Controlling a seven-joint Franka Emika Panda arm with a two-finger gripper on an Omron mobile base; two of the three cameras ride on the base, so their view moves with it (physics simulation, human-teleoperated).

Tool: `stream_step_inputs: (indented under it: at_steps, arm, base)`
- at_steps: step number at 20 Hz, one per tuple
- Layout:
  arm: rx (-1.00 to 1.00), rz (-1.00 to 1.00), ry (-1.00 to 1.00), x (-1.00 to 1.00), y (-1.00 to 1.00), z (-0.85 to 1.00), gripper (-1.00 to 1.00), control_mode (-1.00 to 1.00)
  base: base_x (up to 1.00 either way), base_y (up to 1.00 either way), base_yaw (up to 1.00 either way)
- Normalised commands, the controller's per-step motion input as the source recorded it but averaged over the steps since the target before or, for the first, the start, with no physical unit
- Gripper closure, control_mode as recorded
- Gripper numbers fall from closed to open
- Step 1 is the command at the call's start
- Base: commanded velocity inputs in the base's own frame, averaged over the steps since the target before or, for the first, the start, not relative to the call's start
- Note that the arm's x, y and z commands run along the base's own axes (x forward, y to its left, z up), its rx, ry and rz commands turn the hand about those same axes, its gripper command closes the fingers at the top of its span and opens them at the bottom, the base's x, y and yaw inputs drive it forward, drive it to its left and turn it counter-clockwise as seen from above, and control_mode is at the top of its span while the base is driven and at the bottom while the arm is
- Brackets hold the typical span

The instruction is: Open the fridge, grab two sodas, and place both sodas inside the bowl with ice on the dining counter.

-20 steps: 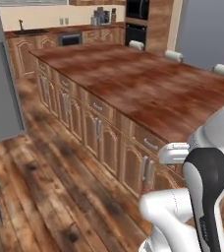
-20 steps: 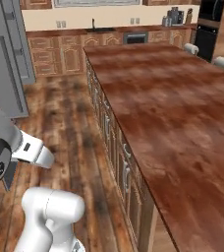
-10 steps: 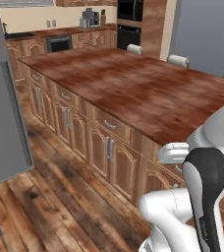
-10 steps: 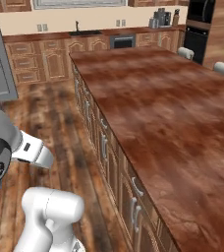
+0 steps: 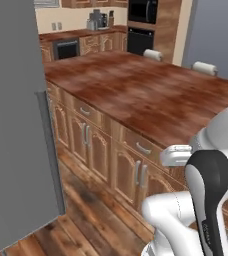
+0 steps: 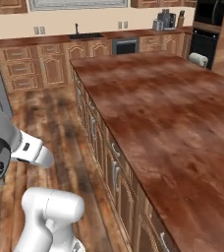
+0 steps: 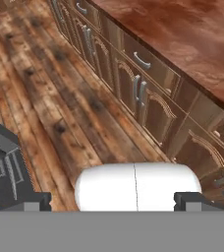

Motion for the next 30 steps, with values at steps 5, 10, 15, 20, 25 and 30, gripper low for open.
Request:
stream_step_inputs:
  at_steps: [5, 10, 15, 20, 25, 30]
  arm:
    - [0.0, 0.0, 0.0, 0.0, 0.0, 0.0, -1.0, 1.0]
    - [0.0, 0.0, 0.0, 0.0, 0.0, 0.0, -1.0, 1.0]
    - [0.0, 0.0, 0.0, 0.0, 0.0, 0.0, -1.0, 1.0]
    - [0.0, 0.0, 0.0, 0.0, 0.0, 0.0, -1.0, 1.0]
    - [0.0, 0.0, 0.0, 0.0, 0.0, 0.0, -1.0, 1.0]
    - [0.0, 0.0, 0.0, 0.0, 0.0, 0.0, -1.0, 1.0]
  base:
    - [0.86, 0.05, 0.15]
    - [0.76, 0.0, 0.21]
    - [0.72, 0.0, 0.25]
    - [0.46, 0.0, 0.31]
    - [0.19, -0.02, 0.34]
    - [0.43, -0.11, 0.33]
